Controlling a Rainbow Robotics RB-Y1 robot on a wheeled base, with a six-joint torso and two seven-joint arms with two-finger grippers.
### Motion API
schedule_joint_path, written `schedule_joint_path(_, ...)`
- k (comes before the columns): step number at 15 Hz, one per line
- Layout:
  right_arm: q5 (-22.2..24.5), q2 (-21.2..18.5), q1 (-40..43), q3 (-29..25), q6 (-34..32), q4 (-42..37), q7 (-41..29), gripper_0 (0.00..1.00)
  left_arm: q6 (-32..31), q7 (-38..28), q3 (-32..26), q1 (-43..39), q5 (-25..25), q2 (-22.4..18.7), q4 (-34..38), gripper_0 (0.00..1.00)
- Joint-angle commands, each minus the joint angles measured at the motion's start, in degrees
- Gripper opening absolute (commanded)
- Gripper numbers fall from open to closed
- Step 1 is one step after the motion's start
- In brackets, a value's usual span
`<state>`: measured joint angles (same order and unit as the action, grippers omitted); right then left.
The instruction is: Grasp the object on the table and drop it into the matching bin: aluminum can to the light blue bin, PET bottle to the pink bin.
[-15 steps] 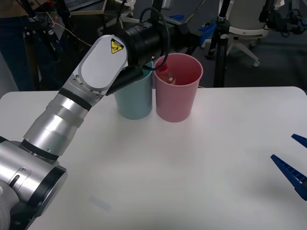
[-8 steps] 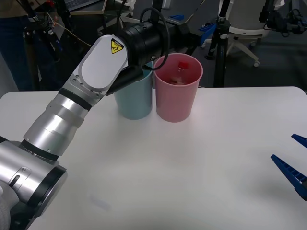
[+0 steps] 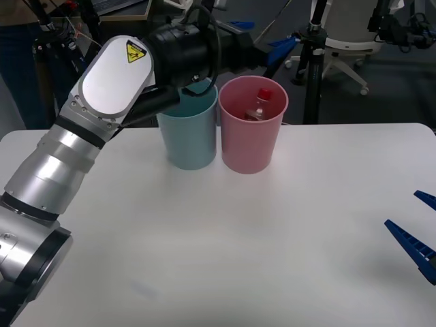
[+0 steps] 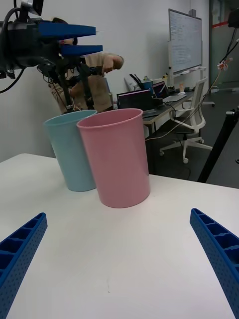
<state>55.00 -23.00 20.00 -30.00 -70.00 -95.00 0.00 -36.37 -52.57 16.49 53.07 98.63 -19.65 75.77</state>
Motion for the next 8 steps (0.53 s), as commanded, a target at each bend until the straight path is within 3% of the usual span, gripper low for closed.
schedule_joint_path(1, 0.0, 0.0, 0.0, 0.0, 0.0, 0.0, 0.0, 1.0, -3.2, 0.5, 0.0, 0.0, -4.3, -4.5, 1.3, 1.0)
schedule_joint_path(4, 0.0, 0.0, 0.0, 0.0, 0.0, 0.0, 0.0, 1.0, -5.7, 4.6, 0.0, -0.1, -13.3, -9.6, 1.2, 1.0)
schedule_joint_path(8, 0.0, 0.0, 0.0, 0.0, 0.0, 0.0, 0.0, 1.0, -11.5, 13.8, 0.5, -0.9, -29.4, -18.1, 0.5, 1.0)
